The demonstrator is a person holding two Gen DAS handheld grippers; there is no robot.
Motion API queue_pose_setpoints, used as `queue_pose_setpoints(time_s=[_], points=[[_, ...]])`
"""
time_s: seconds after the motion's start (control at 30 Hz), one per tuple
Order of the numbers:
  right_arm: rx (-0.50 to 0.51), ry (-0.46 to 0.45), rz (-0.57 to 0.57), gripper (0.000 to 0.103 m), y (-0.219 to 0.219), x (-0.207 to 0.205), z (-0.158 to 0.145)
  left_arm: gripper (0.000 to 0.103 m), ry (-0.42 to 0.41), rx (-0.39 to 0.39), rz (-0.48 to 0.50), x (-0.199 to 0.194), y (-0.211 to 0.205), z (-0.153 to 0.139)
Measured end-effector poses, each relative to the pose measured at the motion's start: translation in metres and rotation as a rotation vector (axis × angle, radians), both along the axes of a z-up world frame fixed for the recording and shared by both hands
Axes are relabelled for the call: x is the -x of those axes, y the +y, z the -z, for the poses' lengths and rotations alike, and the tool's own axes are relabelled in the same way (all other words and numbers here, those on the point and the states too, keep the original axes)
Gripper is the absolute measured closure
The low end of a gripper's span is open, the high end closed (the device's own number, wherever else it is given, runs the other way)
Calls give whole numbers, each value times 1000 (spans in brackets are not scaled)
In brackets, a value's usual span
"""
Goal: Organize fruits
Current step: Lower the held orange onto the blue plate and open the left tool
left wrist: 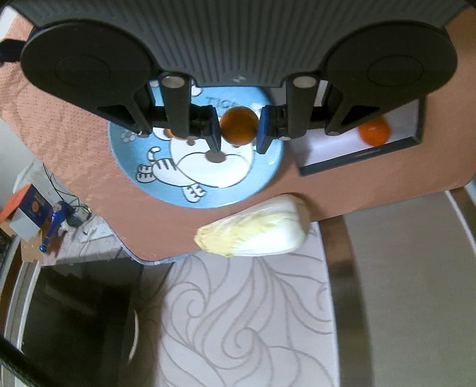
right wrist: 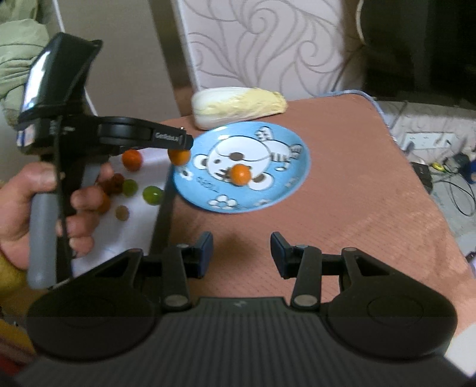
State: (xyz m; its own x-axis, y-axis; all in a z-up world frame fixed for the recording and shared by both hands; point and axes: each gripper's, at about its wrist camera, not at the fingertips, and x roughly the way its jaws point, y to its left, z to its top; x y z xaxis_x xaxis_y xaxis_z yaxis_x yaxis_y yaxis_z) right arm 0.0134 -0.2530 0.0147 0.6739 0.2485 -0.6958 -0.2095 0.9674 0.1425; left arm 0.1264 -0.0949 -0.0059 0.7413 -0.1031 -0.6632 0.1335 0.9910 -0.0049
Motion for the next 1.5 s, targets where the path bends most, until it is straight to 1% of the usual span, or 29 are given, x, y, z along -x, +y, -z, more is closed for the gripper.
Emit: queue_pose_setpoints(time_s=[0.17,0.3,0.53,0.63,0.67,0.8,0.93,1.0,1.07,1.17,1.27,1.37,1.43,1.47,1.5], points=[[13,14,40,58,-9,6,2,73,34,-8,25,-17,-16,16],[18,29,72,58,-17,9,6,73,45,-18,39,-27,-25,25],[24,39,100,58,-23,12,8,73,52,-34,47,-36,-33,36],[24,44,107,58,-25,13,9,73,53,-29,48,-38,-33,36],[24,46,108,58,-25,14,9,73,46,-11,55,-36,-31,34],[16,55,113,58,-26,11,12,73,23,-10,32,-29,-31,29],[11,68,91,58,-21,5,15,73,-33,-68,-14,-19,-38,28],[18,70,69,58,-16,3,15,73,-89,-129,-37,-6,-41,28],[26,78,51,58,-12,1,17,73,-143,-179,-30,6,-44,29],[33,94,40,58,-9,0,20,73,-176,-208,-22,17,-48,30],[33,102,37,58,-8,0,22,73,-179,-224,-5,18,-51,33],[32,109,39,58,-8,1,24,72,-124,-188,24,11,-50,35],[28,111,46,58,-10,2,25,71,-108,-166,28,8,-51,35],[27,111,49,57,-11,2,24,68,-110,-161,28,7,-51,33],[24,110,52,57,-11,2,24,57,-110,-155,29,6,-52,31]])
